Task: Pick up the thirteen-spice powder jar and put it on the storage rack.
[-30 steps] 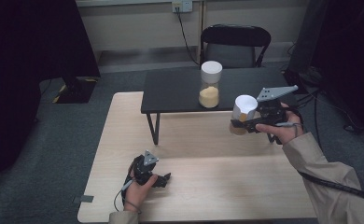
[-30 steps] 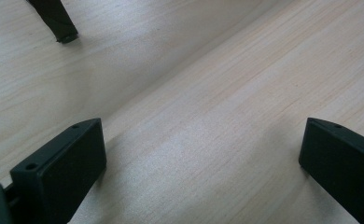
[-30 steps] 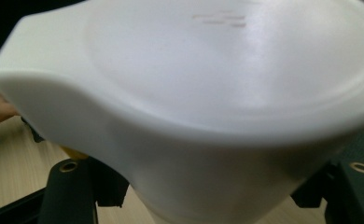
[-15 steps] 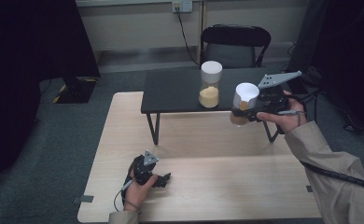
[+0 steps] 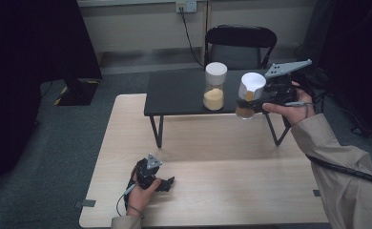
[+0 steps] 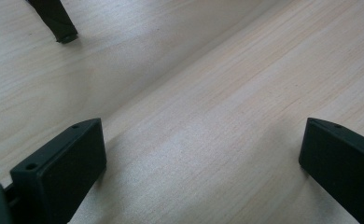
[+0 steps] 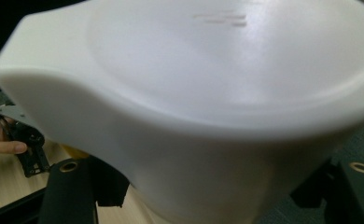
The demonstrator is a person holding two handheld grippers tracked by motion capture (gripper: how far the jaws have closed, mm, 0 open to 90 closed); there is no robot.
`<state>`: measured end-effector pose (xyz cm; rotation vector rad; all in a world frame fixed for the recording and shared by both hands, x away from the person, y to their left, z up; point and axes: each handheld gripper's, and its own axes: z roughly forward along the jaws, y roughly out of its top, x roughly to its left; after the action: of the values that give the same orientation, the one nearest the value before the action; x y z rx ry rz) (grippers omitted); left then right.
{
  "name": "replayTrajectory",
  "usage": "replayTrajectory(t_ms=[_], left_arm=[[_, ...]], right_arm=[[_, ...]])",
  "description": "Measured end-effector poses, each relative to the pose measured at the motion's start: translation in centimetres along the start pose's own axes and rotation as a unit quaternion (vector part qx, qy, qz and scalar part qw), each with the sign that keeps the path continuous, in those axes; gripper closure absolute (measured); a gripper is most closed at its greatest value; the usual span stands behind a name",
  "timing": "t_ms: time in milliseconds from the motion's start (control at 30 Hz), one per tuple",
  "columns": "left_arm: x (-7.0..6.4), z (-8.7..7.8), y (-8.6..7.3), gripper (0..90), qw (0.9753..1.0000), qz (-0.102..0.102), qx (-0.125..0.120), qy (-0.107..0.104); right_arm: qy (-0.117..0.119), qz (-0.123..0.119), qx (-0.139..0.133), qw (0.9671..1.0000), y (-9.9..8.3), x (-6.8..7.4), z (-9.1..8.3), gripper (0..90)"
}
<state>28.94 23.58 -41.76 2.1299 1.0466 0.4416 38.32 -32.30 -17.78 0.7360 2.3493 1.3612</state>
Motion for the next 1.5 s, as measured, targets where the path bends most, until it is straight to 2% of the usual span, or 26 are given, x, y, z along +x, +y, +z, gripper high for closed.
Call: replayTrajectory(t_ms=[667, 1067, 1500], left_arm=[[0.0, 0.0, 0.0, 0.0, 1.0, 0.0, 0.001, 0.0], [0.0, 0.0, 0.0, 0.0, 1.0, 0.0, 0.001, 0.0], [0.0, 0.0, 0.0, 0.0, 1.0, 0.0, 0.001, 0.0]], right_arm=[[-0.031, 0.003, 0.0, 0.9995, 2.4, -1.2, 1.5, 30.0], [-0.045, 0.02, 0.012, 0.9987, 2.5, -2.4, 3.3, 30.0], [-0.053, 0.026, 0.02, 0.998, 2.3, -2.6, 4.6, 30.0]])
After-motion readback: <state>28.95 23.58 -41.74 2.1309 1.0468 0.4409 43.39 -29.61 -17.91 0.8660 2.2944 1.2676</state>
